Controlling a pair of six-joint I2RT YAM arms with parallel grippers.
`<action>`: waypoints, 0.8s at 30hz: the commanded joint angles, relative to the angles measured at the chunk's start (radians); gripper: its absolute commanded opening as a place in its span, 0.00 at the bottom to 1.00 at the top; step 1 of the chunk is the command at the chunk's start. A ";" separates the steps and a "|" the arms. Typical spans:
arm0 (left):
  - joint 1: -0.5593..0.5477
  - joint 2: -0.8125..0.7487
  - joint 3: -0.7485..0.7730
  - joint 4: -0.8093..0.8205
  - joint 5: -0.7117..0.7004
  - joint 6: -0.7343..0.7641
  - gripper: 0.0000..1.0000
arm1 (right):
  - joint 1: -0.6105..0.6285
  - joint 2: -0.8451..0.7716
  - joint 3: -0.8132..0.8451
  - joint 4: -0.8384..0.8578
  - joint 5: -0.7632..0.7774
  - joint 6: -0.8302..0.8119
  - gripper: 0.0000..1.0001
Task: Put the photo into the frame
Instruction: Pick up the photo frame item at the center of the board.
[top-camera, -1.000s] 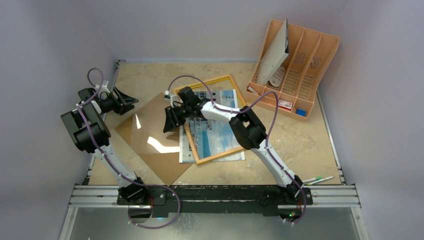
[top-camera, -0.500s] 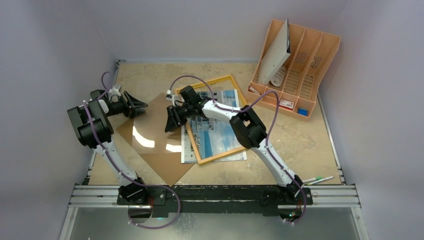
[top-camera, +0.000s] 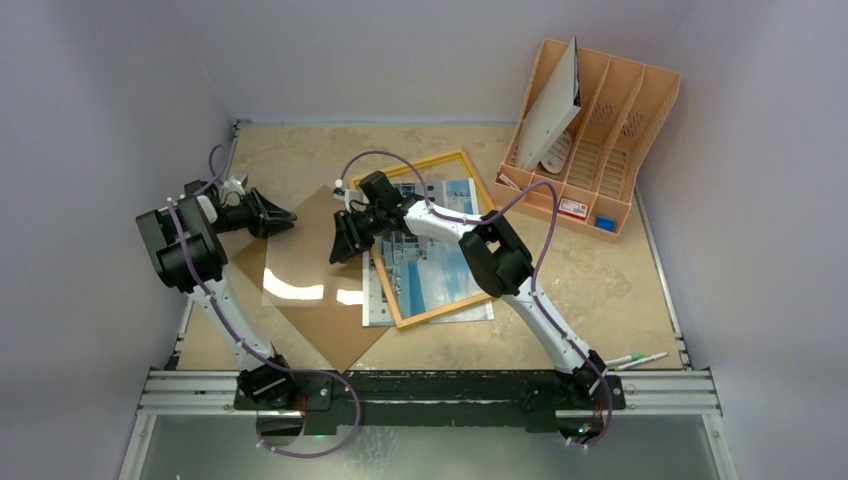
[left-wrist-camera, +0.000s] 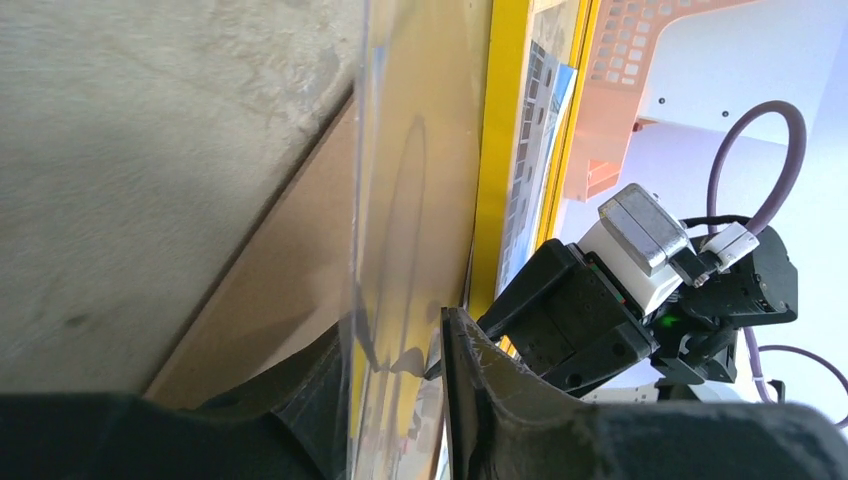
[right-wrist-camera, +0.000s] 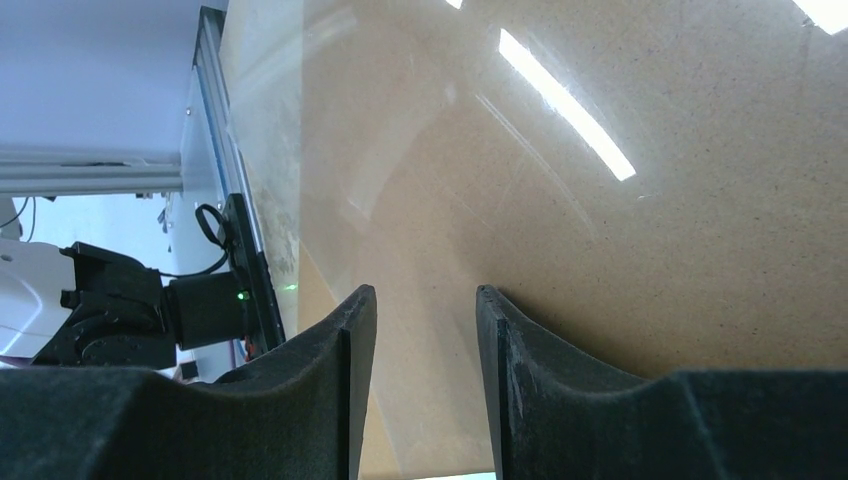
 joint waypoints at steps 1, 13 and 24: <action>0.036 -0.039 0.037 -0.010 0.025 0.022 0.29 | -0.037 0.127 -0.067 -0.119 0.180 -0.066 0.46; 0.072 -0.070 0.001 0.050 0.031 -0.029 0.12 | -0.037 0.114 -0.092 -0.116 0.183 -0.069 0.45; 0.079 -0.155 0.125 -0.040 -0.021 -0.013 0.00 | -0.042 -0.004 -0.107 -0.105 0.087 -0.090 0.65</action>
